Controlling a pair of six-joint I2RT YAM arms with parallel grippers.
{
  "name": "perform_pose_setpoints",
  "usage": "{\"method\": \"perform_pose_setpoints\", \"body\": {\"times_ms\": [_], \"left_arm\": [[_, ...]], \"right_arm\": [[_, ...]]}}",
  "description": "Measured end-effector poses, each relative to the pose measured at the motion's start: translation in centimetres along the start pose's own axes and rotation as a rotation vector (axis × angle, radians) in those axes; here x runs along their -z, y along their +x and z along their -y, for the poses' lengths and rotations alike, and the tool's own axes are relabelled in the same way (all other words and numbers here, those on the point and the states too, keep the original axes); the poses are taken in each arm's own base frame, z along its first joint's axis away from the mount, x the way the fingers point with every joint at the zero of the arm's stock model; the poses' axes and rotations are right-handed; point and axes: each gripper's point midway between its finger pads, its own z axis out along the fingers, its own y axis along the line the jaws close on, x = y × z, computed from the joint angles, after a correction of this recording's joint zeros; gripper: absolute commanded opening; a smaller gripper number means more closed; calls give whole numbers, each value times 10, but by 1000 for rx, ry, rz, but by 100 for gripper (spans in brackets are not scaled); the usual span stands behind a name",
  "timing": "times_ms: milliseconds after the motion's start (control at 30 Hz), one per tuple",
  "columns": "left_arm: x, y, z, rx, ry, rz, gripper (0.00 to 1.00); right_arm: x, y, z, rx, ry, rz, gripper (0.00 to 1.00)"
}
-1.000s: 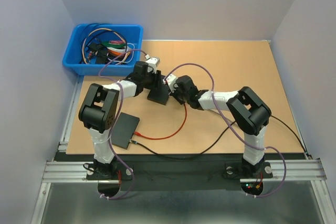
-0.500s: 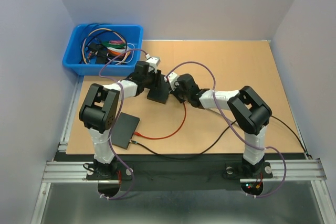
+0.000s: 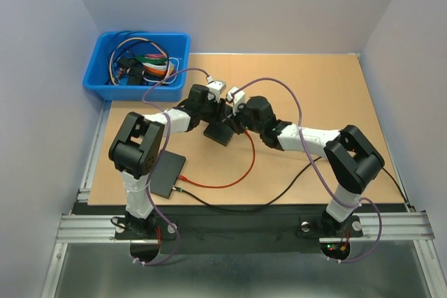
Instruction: Insert the plug into the switch port
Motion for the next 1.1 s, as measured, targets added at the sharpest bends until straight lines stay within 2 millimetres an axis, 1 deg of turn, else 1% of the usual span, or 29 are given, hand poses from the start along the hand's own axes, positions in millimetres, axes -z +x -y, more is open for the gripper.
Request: {"method": "perform_pose_setpoints", "body": {"times_ms": [133,200,233,300,433,467,533,633,700,733,767,800,867,900,967,1100], "left_arm": [[0,2,3,1,6,-3,56],[1,3,5,10,2,0,56],[3,4,6,18,-1,-1,56],[8,7,6,43,-13,-6,56],[24,15,5,98,-50,-18,55],[32,16,5,114,-61,-13,55],[45,11,8,145,-69,17,53],[76,-7,19,198,-41,116,53],[104,-20,35,243,13,205,55],[112,-22,40,258,32,230,56],[127,-30,49,277,68,280,57],[138,-34,56,297,98,314,59],[155,-38,68,332,157,368,60],[161,-39,73,360,184,387,61],[169,-31,80,417,236,406,63],[171,-10,94,552,322,388,64]], "right_arm": [[7,20,-2,-34,10,-21,0],[15,27,-1,-49,29,-26,1],[23,29,-1,-58,38,-27,0],[39,26,0,-70,67,-11,0],[70,2,-3,-103,93,58,0],[81,-7,-6,-115,89,88,0],[97,-21,-11,-142,81,132,0],[115,-36,-21,-182,49,184,0],[124,-35,-27,-208,26,191,0],[129,-34,-32,-223,12,194,0],[132,-32,-34,-236,2,190,0],[134,-30,-38,-249,-13,188,1],[136,-26,-43,-267,-34,178,0],[136,-24,-46,-275,-46,170,0],[136,-22,-51,-288,-67,159,0],[136,-23,-58,-304,-99,157,0]]}}
